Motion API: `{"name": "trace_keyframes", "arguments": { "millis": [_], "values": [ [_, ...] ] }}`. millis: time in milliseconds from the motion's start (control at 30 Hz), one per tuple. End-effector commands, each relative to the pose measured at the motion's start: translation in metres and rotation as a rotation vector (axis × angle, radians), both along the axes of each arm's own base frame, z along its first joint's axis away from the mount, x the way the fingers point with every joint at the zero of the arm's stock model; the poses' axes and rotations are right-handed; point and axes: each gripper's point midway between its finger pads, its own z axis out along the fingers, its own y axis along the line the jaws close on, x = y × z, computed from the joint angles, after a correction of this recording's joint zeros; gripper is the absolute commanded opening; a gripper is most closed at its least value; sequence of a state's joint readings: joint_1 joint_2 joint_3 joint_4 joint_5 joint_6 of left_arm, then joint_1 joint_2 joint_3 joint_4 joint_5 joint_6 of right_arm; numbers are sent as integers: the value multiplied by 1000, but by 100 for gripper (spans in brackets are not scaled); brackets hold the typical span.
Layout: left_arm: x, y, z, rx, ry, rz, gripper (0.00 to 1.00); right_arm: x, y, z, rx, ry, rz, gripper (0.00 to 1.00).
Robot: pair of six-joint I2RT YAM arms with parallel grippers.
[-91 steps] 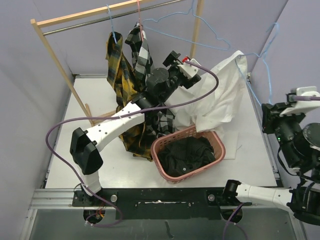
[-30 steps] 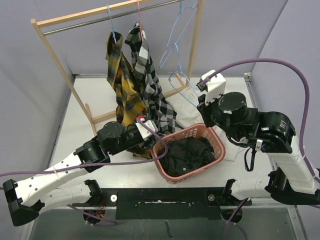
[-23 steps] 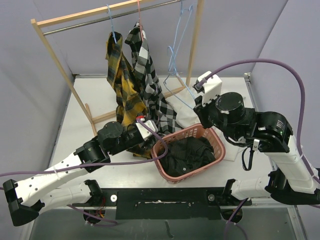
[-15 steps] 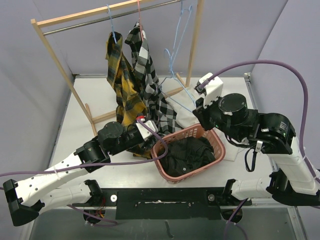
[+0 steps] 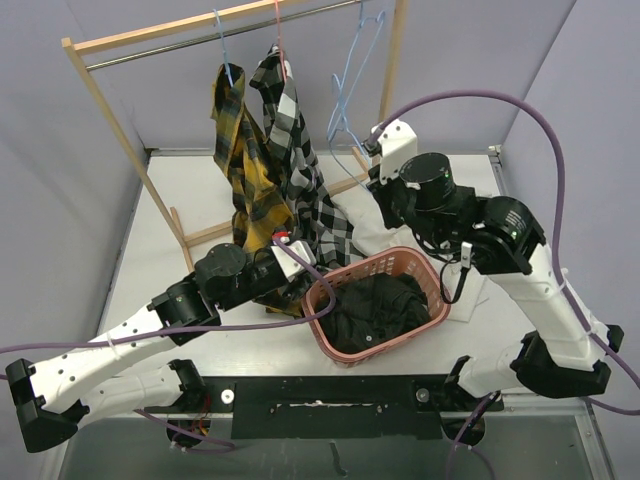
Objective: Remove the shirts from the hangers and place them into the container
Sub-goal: Place the hanger at the clothesline.
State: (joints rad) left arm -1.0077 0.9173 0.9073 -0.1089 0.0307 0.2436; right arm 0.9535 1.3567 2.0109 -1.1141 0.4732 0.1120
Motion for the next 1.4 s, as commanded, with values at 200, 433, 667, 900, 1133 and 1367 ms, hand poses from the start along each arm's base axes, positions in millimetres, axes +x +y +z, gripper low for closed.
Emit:
{"name": "trace_keyframes", "arguments": {
  "millis": [200, 433, 667, 900, 1133, 1367],
  "values": [
    [-2, 1, 25, -73, -47, 0, 58, -6, 15, 28, 111, -37, 87, 0],
    [-1, -1, 22, -67, -41, -4, 58, -30, 22, 24, 165, 14, 180, 0],
    [-1, -2, 19, -61, -35, -4, 58, -31, 18, 34, 194, -13, 176, 0],
    [-1, -1, 21, -65, -40, -2, 58, 44, -39, 26, 61, -94, -185, 0],
    [0, 0, 22, -66, -44, 5, 58, 94, -57, 16, 101, -59, -226, 0],
    [-1, 0, 21, -66, -42, -2, 58, 100, -58, 33, 143, -117, -205, 0]
  ]
}}
